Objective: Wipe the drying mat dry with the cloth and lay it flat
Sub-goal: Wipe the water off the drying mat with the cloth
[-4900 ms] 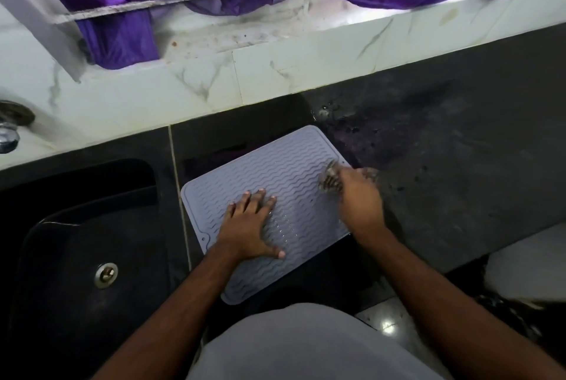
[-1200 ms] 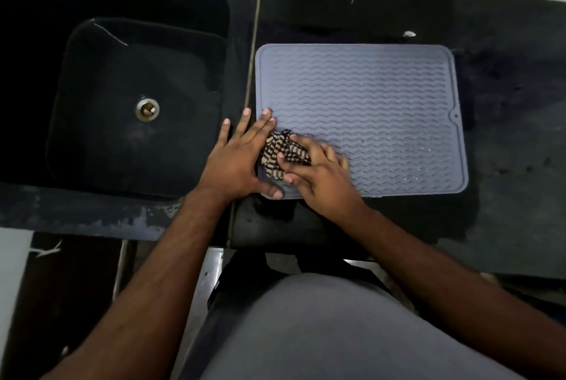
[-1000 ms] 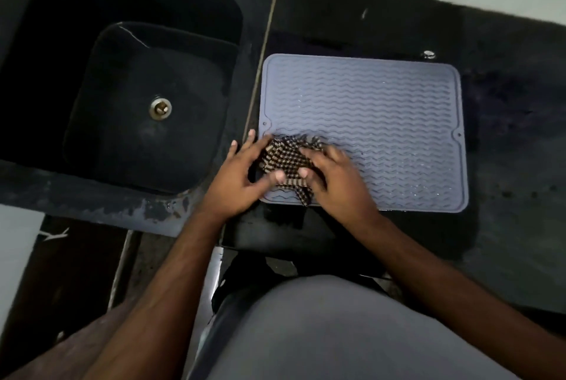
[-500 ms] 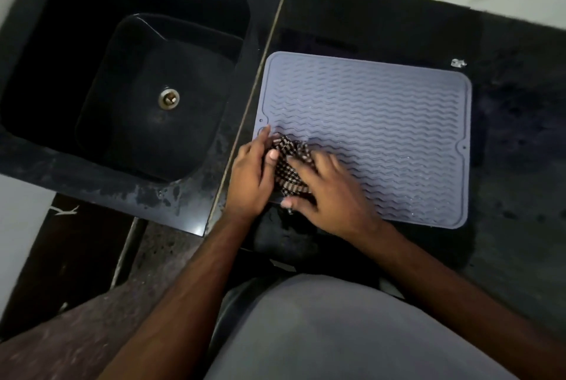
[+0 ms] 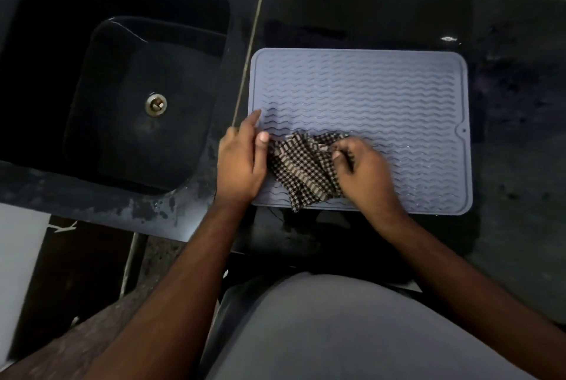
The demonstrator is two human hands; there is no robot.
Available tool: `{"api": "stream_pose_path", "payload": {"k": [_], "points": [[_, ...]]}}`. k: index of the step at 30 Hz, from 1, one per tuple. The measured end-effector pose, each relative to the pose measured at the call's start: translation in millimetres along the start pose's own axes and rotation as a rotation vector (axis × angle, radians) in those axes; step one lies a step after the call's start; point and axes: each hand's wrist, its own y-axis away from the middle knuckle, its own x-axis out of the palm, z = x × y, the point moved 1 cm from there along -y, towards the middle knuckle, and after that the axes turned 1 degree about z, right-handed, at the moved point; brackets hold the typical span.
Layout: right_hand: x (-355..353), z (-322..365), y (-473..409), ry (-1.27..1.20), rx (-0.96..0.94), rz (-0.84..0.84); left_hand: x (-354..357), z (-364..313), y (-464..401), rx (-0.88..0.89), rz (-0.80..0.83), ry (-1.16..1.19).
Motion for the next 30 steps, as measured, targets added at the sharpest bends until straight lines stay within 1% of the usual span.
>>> {"api": "stream_pose_path", "payload": {"k": [2, 3, 6, 7, 9, 10, 11, 13, 14, 18, 20, 21, 22, 24, 25, 26, 27, 28, 30], "points": [[-3, 2, 6, 0.029, 0.049, -0.009, 1, 1, 4, 0.152, 0.038, -0.179], [-5, 6, 9, 0.076, 0.021, -0.04, 2, 1, 5, 0.191, 0.044, -0.218], [-11, 23, 18, 0.283, -0.184, -0.174, 3, 2, 3, 0.211, 0.023, -0.285], [-11, 28, 19, 0.308, -0.288, -0.152, 3, 3, 2, 0.209, 0.026, -0.313], [-5, 33, 21, 0.334, -0.471, 0.028, 6, 4, -1, 0.211, 0.048, -0.369], [2, 33, 23, 0.381, -0.492, 0.12, 8, 5, -1, 0.211, 0.059, -0.385], [9, 31, 23, 0.438, -0.468, 0.175, 8, 6, -2, 0.21, 0.066, -0.398], [20, 26, 19, 0.464, -0.36, 0.19, 10, 8, -4, 0.204, 0.073, -0.418], [22, 26, 16, 0.399, -0.318, 0.183, 10, 8, -5, 0.2, 0.073, -0.429], [10, 16, 0, -0.077, -0.14, 0.222, 11, 11, -6, 0.191, 0.076, -0.439], [-3, 6, -4, -0.192, -0.024, 0.097, 12, 11, -6, 0.193, 0.08, -0.438], [-10, 0, -5, -0.194, 0.016, 0.015, 12, 11, -5, 0.189, 0.079, -0.437], [-16, -4, -4, -0.139, 0.026, -0.062, 12, 11, -5, 0.183, 0.075, -0.437], [-25, -7, 2, 0.098, -0.051, -0.177, 12, 10, -5, 0.175, 0.068, -0.435], [-28, -6, 6, 0.192, -0.128, -0.202, 12, 9, -5, 0.172, 0.069, -0.432], [-29, 0, 10, 0.23, -0.221, -0.182, 12, 9, -5, 0.169, 0.073, -0.428], [-27, 7, 12, 0.234, -0.33, -0.105, 11, 8, -5, 0.167, 0.074, -0.425], [-22, 14, 14, 0.256, -0.456, 0.008, 11, 7, -5, 0.166, 0.071, -0.423], [-2, 23, 11, 0.376, -0.69, 0.219, 10, 6, -4, 0.176, 0.059, -0.402]]}}
